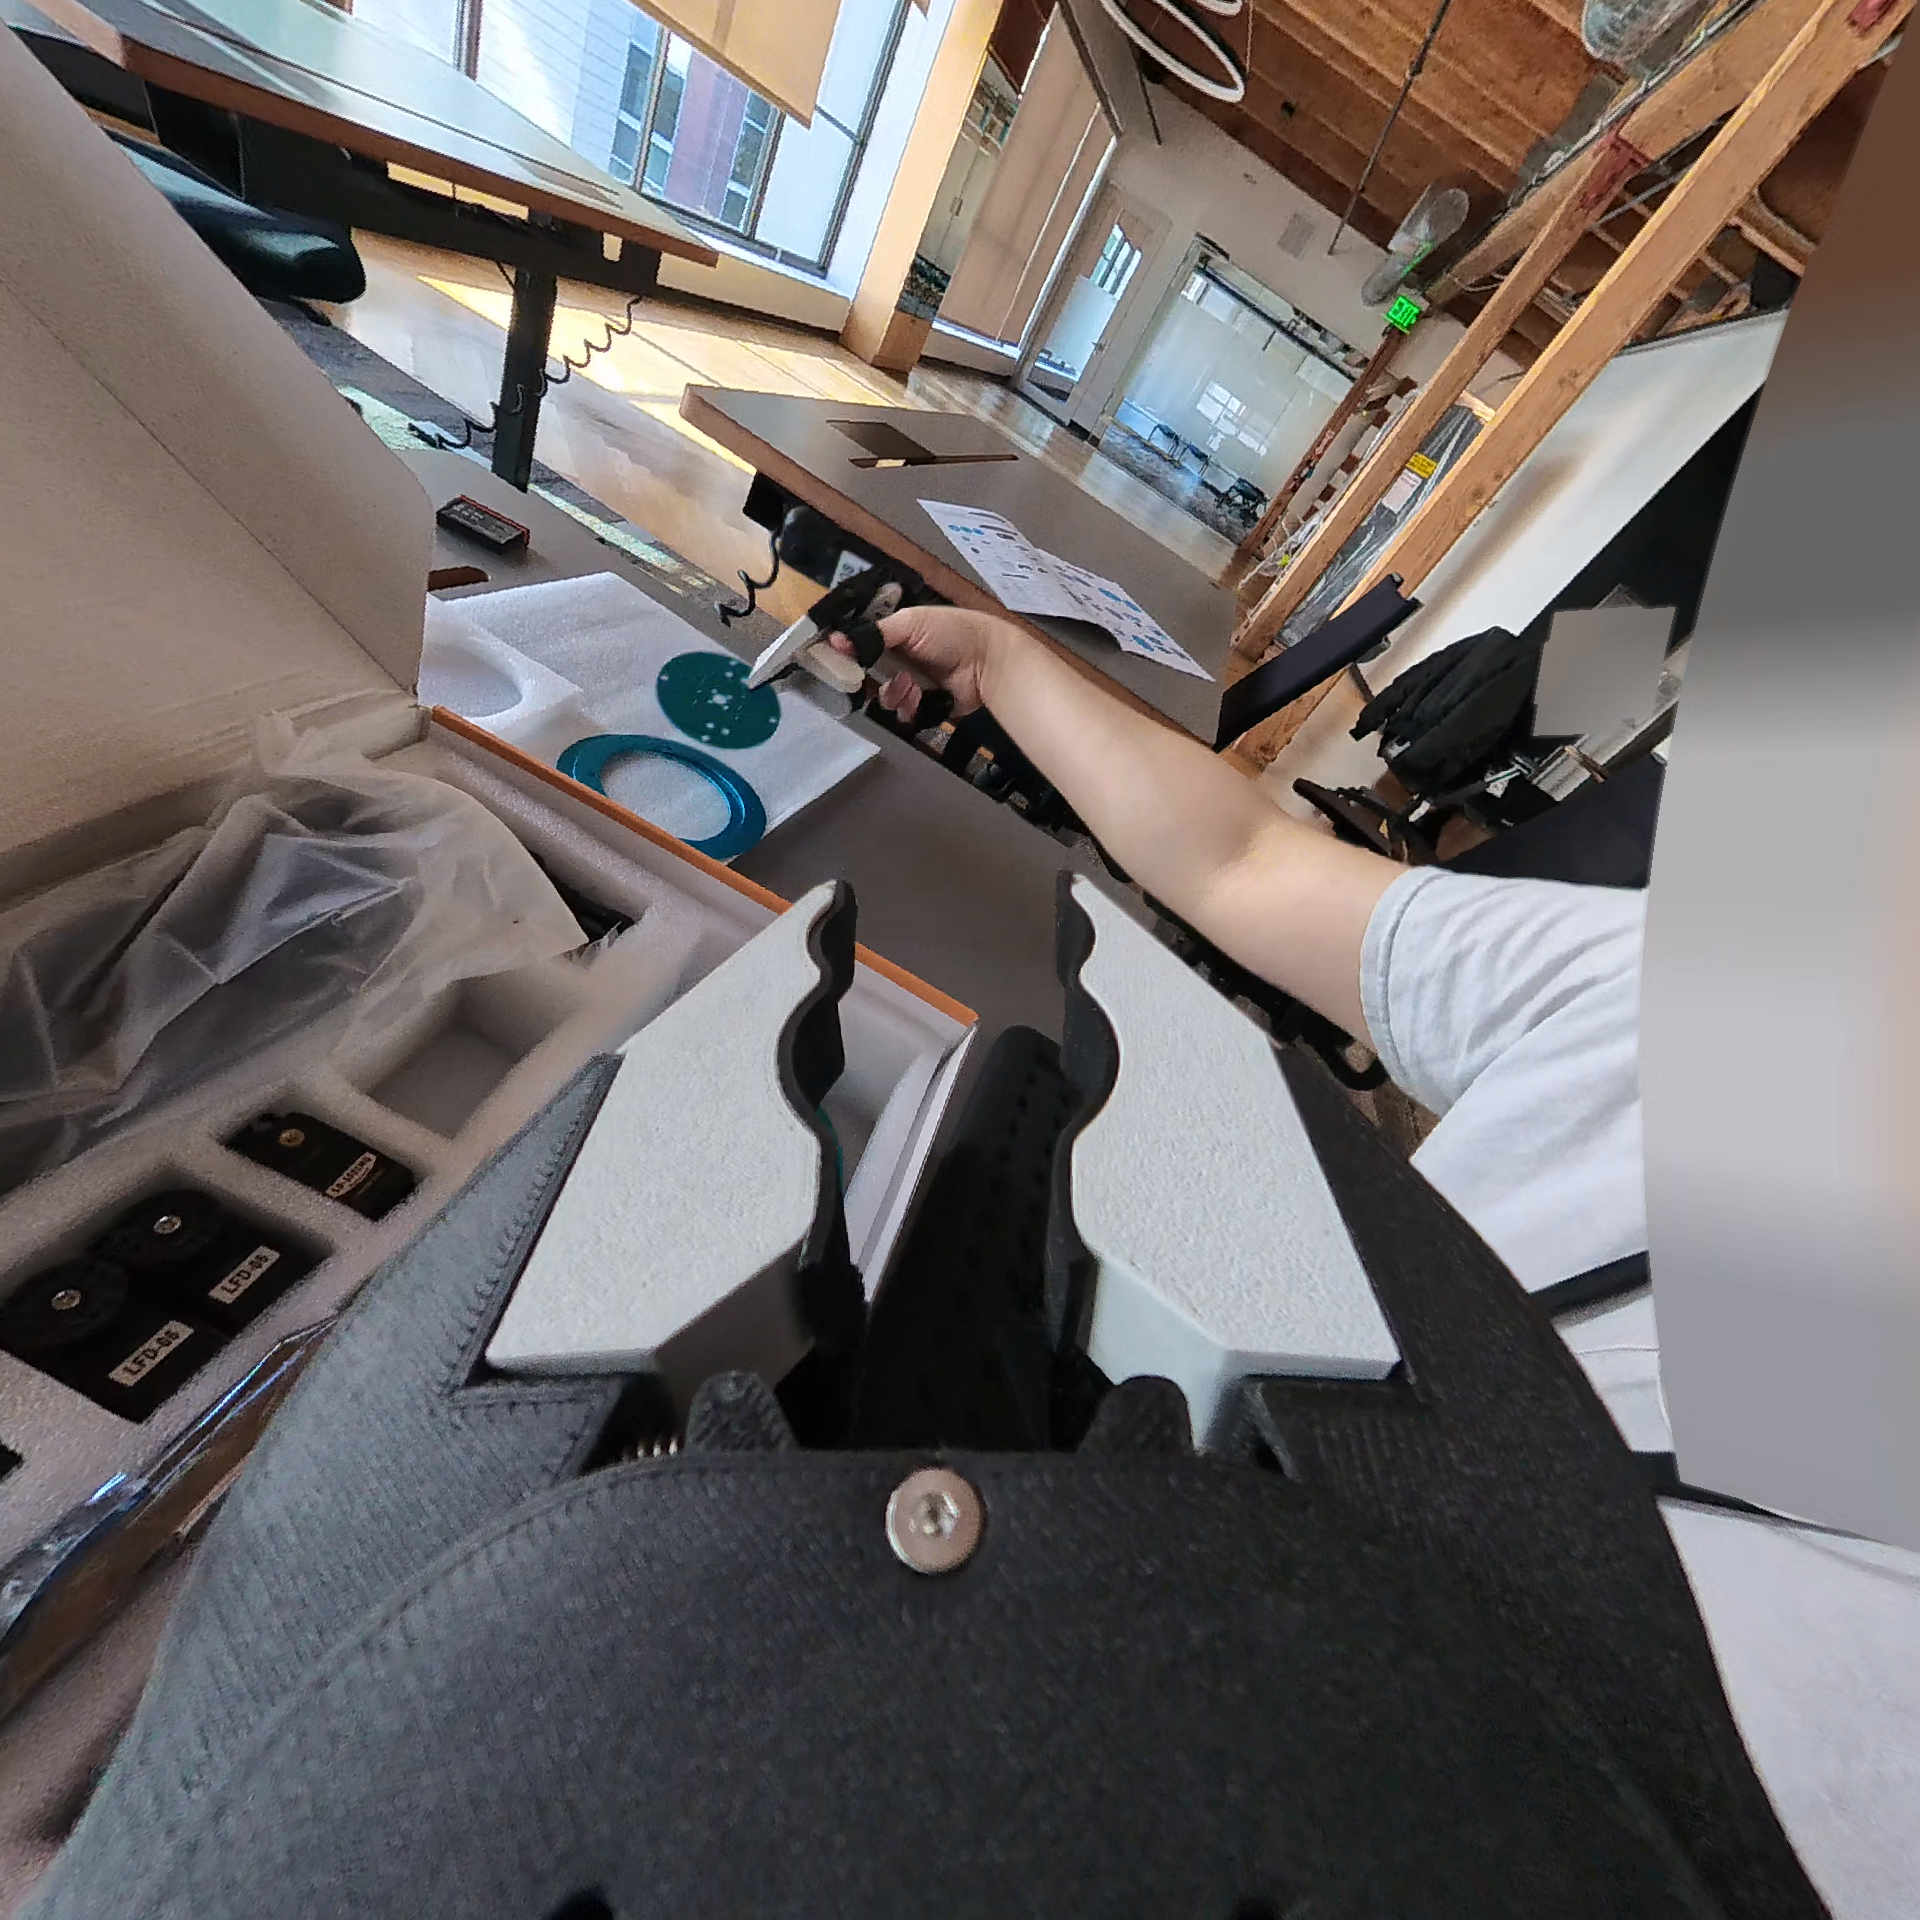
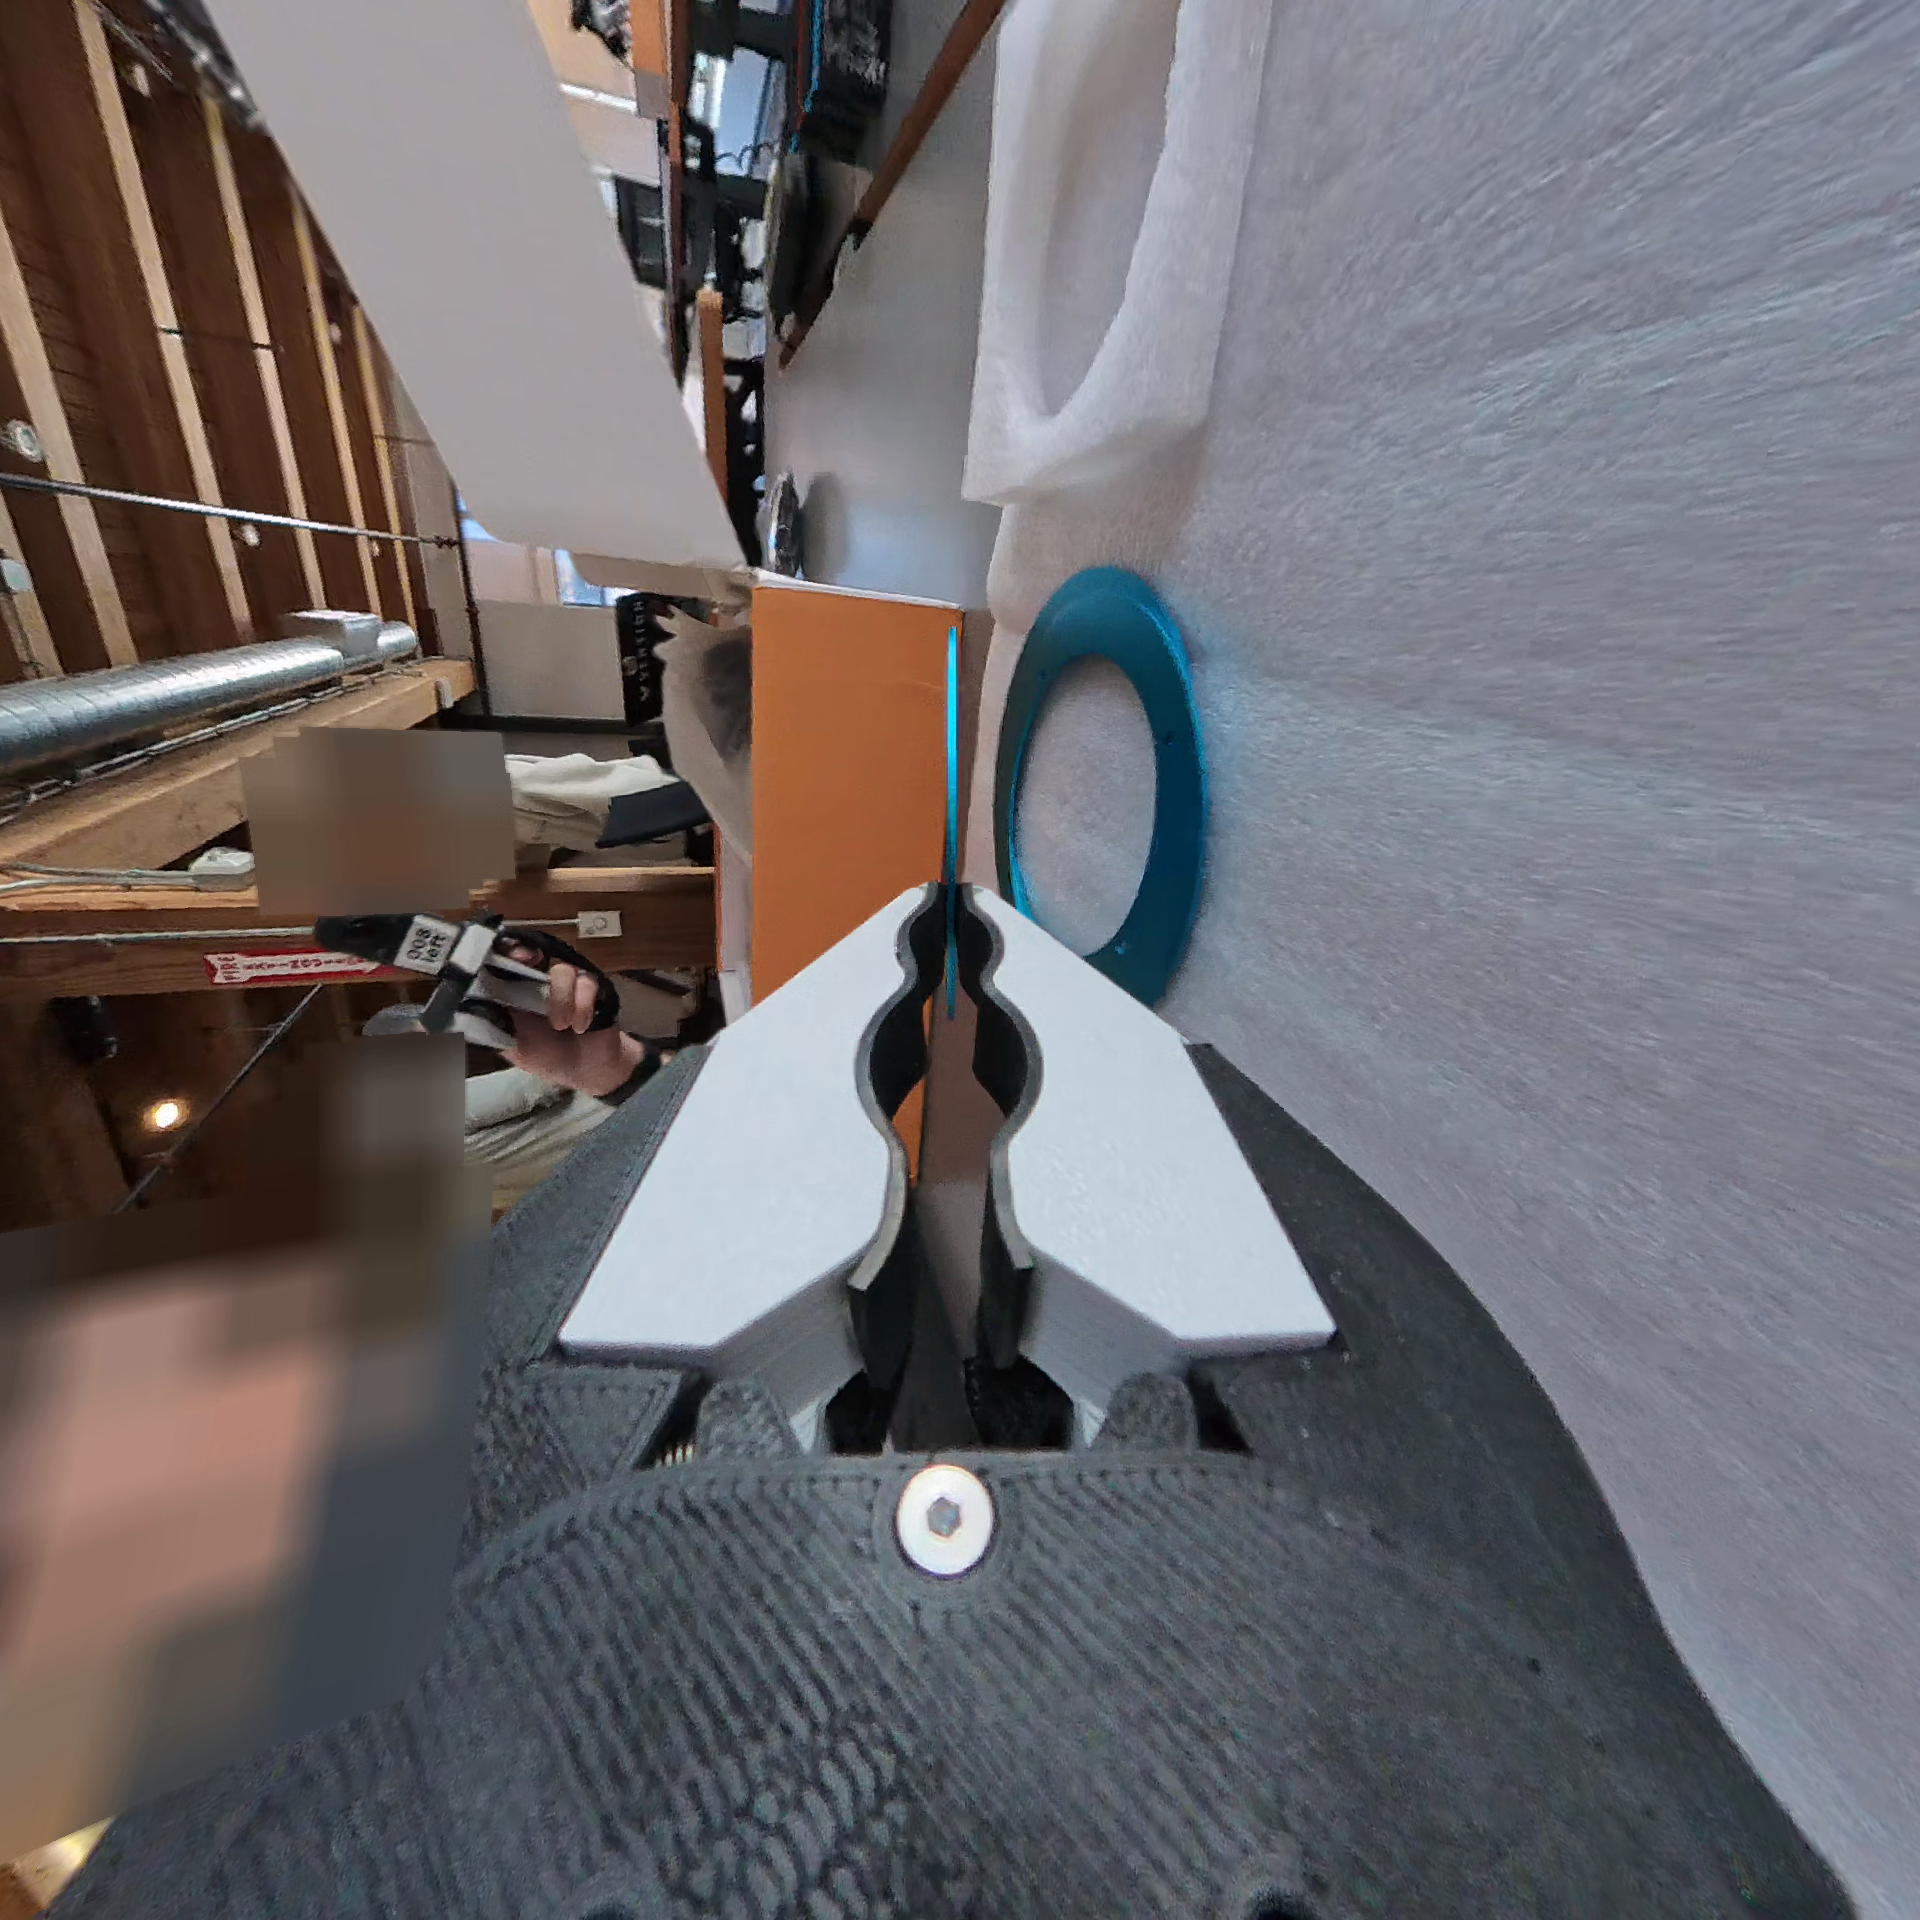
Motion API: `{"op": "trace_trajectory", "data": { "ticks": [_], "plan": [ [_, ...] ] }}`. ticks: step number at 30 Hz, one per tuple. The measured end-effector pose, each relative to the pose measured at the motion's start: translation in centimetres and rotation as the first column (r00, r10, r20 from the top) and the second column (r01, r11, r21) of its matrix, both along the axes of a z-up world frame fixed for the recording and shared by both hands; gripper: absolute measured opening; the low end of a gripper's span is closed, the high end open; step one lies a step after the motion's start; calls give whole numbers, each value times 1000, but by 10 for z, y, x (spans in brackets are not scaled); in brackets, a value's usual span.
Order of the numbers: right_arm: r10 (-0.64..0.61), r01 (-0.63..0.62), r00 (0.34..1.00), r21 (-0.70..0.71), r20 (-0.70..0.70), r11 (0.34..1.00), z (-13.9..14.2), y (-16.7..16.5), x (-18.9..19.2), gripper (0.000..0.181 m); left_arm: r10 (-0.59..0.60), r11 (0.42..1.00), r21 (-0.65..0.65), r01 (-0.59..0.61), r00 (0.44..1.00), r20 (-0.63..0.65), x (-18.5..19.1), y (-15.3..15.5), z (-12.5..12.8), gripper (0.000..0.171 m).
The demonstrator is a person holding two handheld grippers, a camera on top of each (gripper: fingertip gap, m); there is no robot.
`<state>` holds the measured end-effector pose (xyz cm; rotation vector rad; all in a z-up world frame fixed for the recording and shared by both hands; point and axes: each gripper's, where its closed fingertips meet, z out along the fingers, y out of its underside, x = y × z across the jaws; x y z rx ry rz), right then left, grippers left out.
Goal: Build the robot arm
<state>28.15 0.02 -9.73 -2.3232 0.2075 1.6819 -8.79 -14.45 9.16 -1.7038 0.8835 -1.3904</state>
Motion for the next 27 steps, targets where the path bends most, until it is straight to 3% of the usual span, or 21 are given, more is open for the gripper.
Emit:
{"op": "trace_trajectory", "data": {
  "ticks": [5,9,21,25,27],
  "plan": [
    [-59,65,994,-66,93,996,-14,-4,43,0,-1,1000,18,2,999,-33,0,-4,0,37],
    [-21,38,990,-119,142,992,-33,-12,45,0,-4,1000,21,5,999,-50,4,-4,-2,36],
    [-55,69,988,-92,147,993,-37,-12,58,0,-19,1000,17,21,998,-66,8,-7,-4,36],
    [-35,57,958,-72,283,996,-45,-14,66,5,-24,1000,11,25,997,-67,8,-7,-6,36],
    [-19,36,915,-36,402,999,-48,-14,74,19,-25,1000,13,26,998,-66,7,-7,-5,36]
  ]
}}
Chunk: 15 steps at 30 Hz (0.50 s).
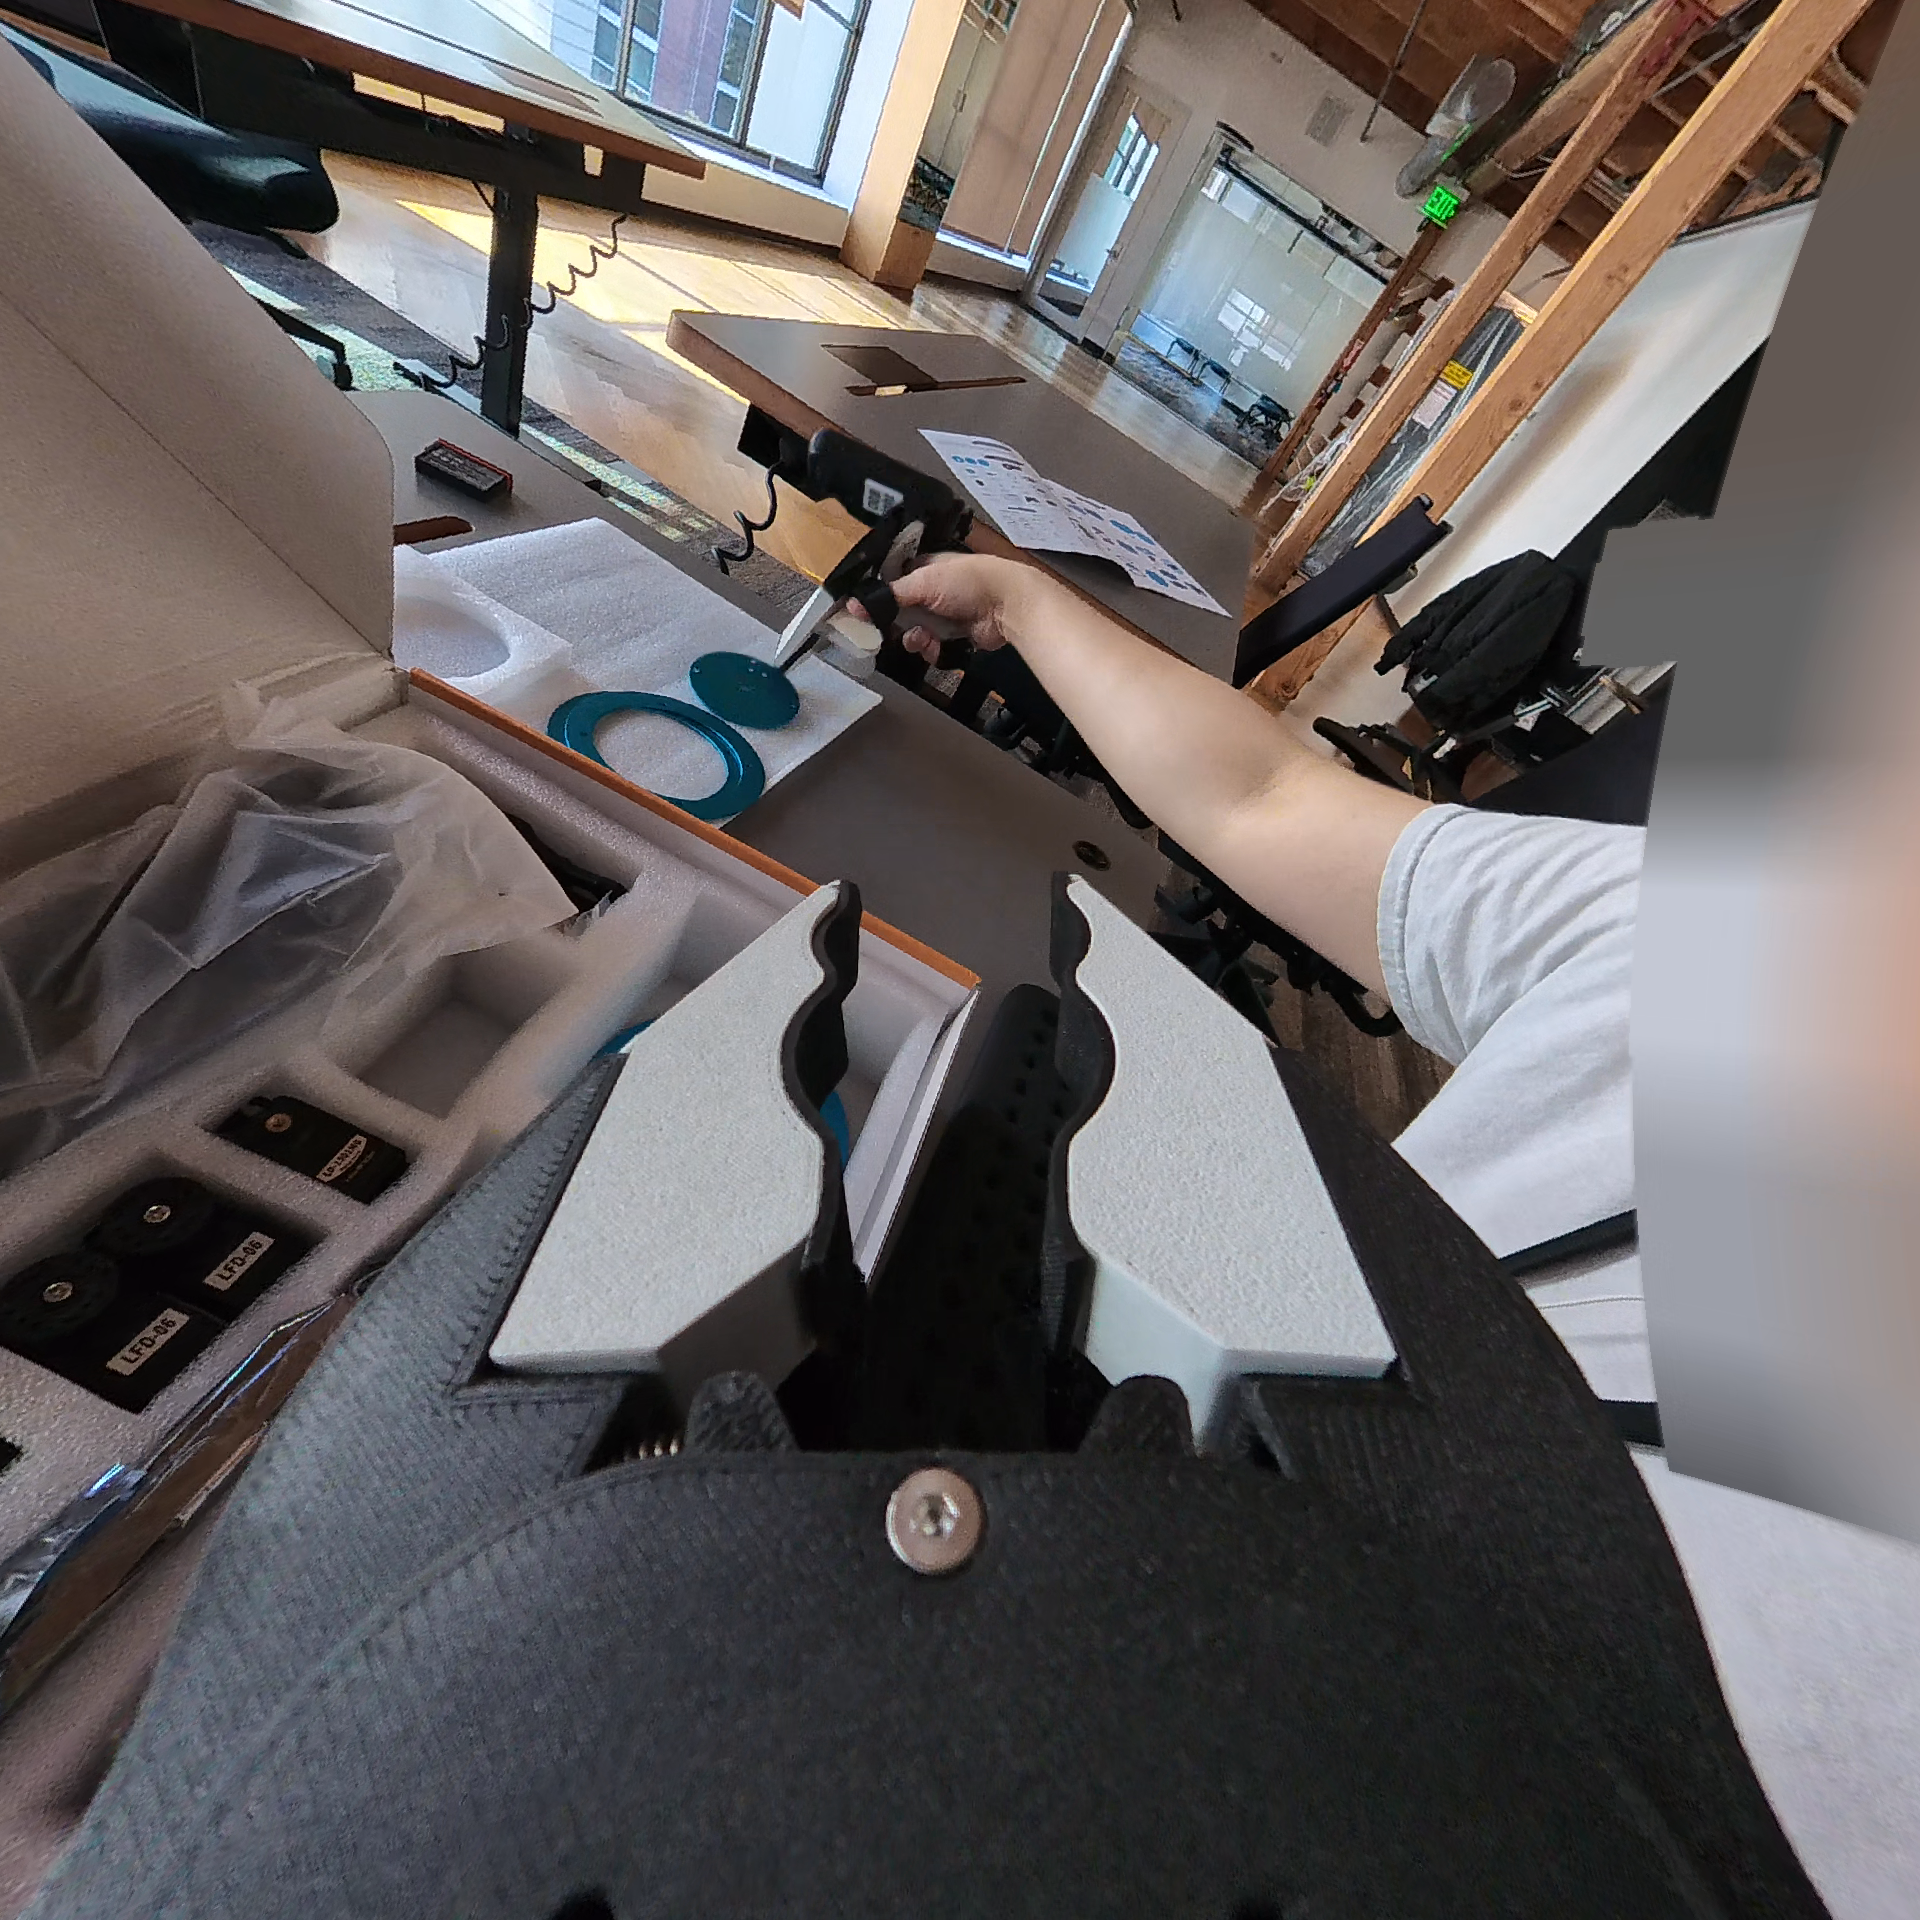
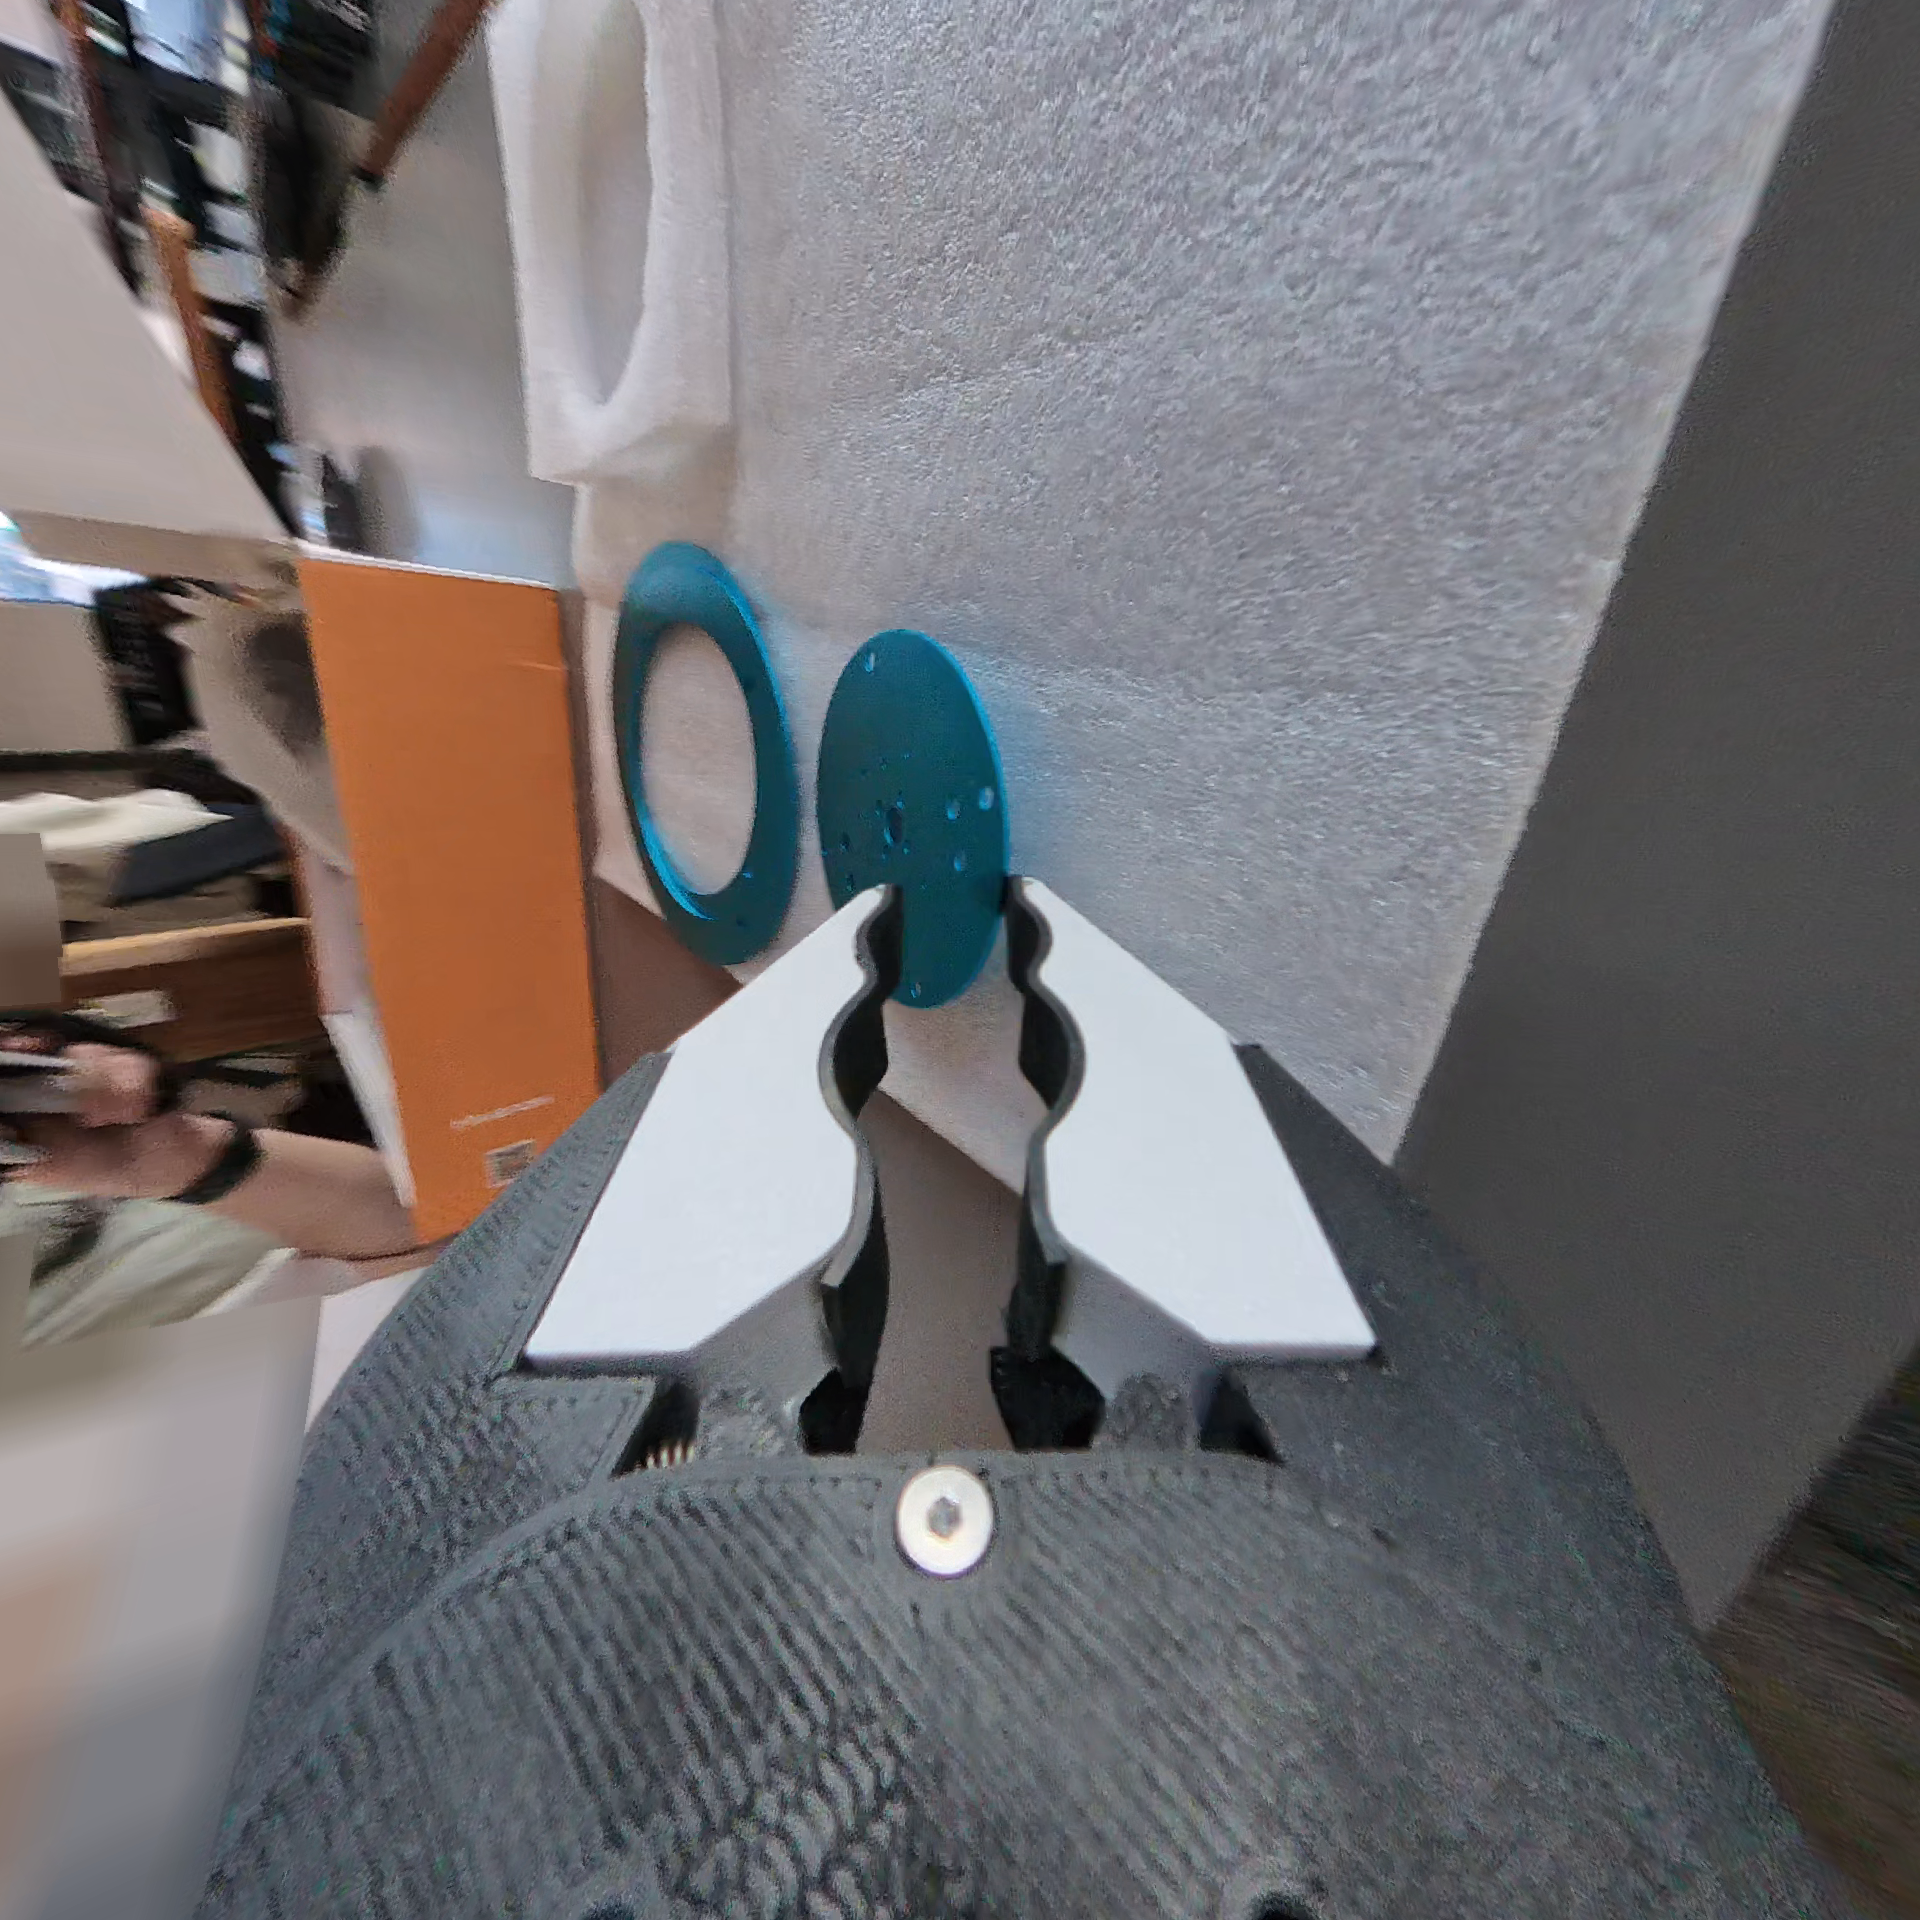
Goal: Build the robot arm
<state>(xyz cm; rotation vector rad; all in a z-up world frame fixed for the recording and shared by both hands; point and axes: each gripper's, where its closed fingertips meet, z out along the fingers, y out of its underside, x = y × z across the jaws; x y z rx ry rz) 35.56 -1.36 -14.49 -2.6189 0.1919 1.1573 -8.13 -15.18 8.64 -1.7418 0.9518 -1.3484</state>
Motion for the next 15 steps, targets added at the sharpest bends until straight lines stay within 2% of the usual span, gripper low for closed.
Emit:
{"op": "trace_trajectory", "data": {
  "ticks": [3,5,6,7,8,9,10,11,12,13,15],
  "plan": [
    [33,-43,977,42,211,998,3,0,13,28,8,1000,8,-8,1000,-5,-2,1,0,36],
    [57,-100,932,101,358,990,14,3,19,30,12,1000,11,-12,1000,-6,-4,1,0,36],
    [80,-168,901,174,426,970,25,7,14,29,13,1000,13,-13,1000,-6,-5,1,0,36],
    [122,-279,868,271,481,921,39,10,-2,31,16,1000,14,-16,1000,-7,-6,1,-1,36],
    [201,-439,824,372,530,818,53,7,-32,39,19,1000,15,-19,1000,-9,-7,1,-2,36],
    [310,-609,747,416,589,676,58,-8,-66,39,22,1000,12,-21,1000,-11,-8,1,-3,36],
    [384,-752,620,381,684,538,52,-24,-91,38,22,1000,6,-22,1000,-12,-9,1,-5,36],
    [405,-856,468,290,785,427,40,-34,-105,39,20,1000,-1,-20,1000,-11,-9,1,-6,36],
    [419,-912,361,222,833,344,29,-41,-118,37,18,1000,-9,-18,1000,-11,-9,1,-8,36],
    [434,-931,321,197,842,306,21,-45,-131,34,18,1000,-14,-18,1000,-13,-9,1,-9,36],
    [462,-939,298,171,835,297,9,-45,-144,30,18,1000,-20,-18,1000,-10,-9,1,-10,36]
  ]
}}
